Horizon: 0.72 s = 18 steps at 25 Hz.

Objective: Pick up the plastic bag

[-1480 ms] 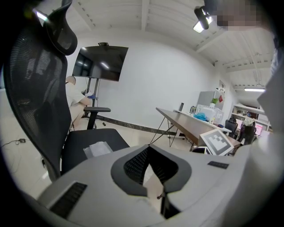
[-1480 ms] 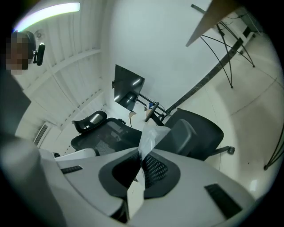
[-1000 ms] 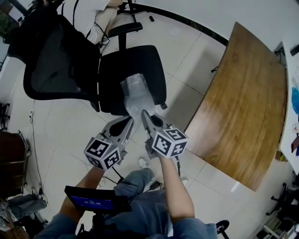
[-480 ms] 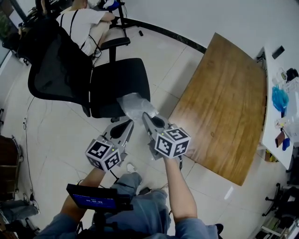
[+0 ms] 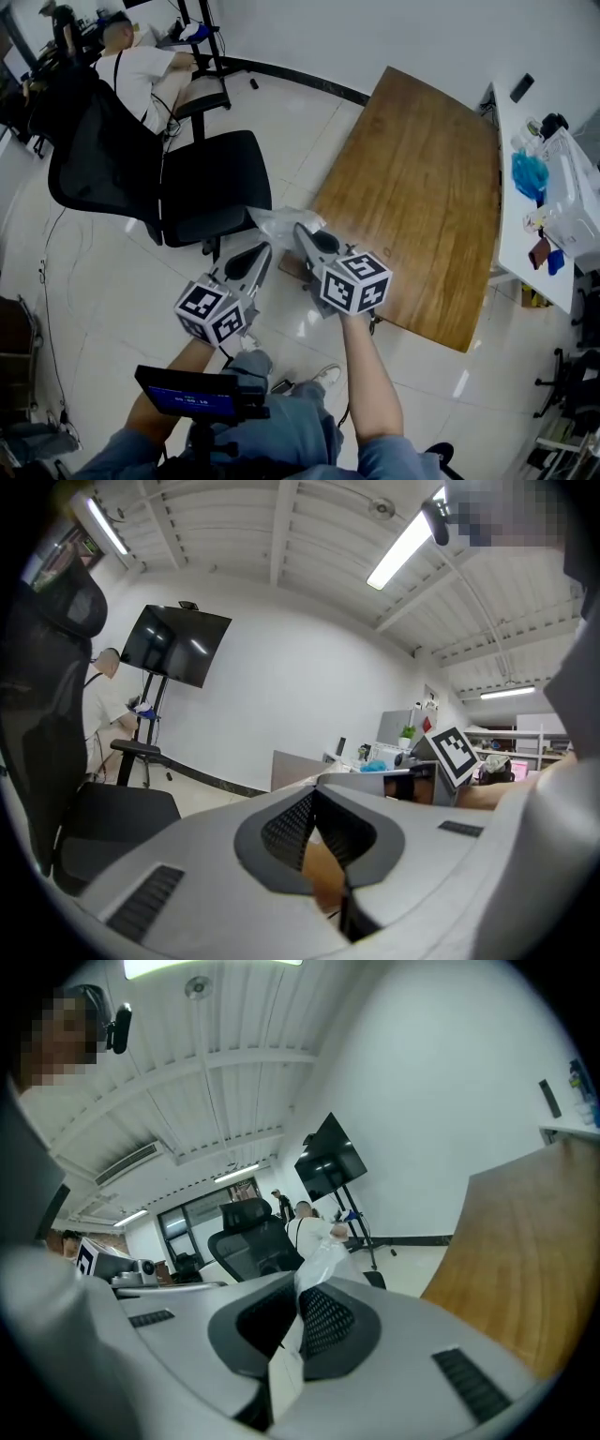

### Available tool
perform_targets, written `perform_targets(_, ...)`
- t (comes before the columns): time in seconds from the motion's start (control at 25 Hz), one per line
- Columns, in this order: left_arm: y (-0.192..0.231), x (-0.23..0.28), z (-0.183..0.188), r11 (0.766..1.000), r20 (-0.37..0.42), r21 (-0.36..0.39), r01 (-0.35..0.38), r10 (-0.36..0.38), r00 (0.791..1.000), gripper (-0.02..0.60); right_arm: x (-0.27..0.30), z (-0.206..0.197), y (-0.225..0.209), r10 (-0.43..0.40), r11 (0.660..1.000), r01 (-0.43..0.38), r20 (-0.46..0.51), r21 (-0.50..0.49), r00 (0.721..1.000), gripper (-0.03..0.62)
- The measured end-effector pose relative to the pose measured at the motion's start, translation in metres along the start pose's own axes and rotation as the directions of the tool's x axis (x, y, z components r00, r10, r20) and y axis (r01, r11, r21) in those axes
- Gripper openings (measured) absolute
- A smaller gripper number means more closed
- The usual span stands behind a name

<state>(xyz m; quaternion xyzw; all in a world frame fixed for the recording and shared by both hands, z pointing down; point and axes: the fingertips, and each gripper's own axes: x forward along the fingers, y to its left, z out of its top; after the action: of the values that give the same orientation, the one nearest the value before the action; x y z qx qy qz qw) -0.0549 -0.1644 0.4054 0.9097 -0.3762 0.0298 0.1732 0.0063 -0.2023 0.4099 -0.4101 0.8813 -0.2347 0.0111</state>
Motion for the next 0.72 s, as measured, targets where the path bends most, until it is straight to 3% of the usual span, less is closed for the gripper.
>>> perform_targets(0.36,-0.064,0.022,0.011,0.997,0.026,0.041,0.065,-0.066,0.997,0.018,-0.073,0.013,-0.009,0.004,0.999,-0.003,0.006,-0.043,1.0,0.007)
perform_targets(0.72,-0.129,0.044,0.005,0.989,0.02,0.069,0.13,-0.131,0.991,0.018,-0.145,0.017,-0.035,-0.054,0.997,0.054,0.013,-0.05,0.998,0.006)
